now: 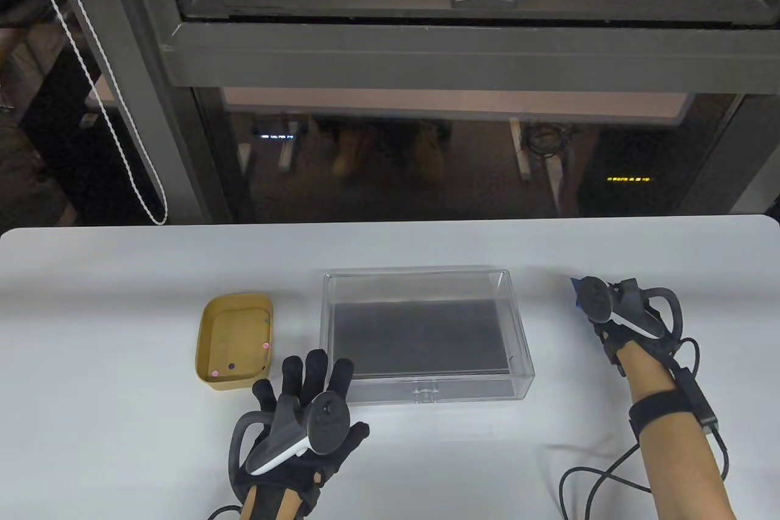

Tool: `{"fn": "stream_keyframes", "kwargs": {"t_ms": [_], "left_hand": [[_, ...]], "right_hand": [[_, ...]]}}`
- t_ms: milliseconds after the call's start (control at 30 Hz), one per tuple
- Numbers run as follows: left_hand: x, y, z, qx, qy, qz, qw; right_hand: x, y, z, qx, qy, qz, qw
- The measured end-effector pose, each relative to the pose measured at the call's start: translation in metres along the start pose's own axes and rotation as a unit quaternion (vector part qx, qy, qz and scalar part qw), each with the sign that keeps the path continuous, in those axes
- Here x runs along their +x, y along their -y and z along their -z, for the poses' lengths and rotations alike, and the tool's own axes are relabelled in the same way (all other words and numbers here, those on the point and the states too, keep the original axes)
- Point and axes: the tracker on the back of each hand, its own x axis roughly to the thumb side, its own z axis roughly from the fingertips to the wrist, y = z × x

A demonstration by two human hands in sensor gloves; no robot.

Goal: Scrape buttons from drawer organizer into bento box

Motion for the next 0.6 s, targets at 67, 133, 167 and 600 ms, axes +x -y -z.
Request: {"fn": "stream_keyframes", "kwargs": {"t_ms": [67, 133, 167, 600], "left_hand": [[-0.001, 0.001, 0.001, -0.002, -0.001, -0.001, 1.0], [-0.002, 0.003, 0.002, -0.006, -0.002, 0.0, 1.0], [-0.002, 0.003, 0.002, -0.007, -0.002, 0.0, 1.0], [-0.007, 0.007, 0.006, -0.018, -0.004, -0.003, 1.0]], "right_hand": [[0.0, -0.009, 0.001, 0.014, 0.005, -0.017, 1.0], [0.001, -0.017, 0.001, 0.027, 0.013, -0.04, 0.999], [0.001, -0.02, 0.001, 0.026, 0.013, -0.043, 0.999], [0.0, -0.032, 0.001, 0.064, 0.022, -0.044, 0.997]]}}
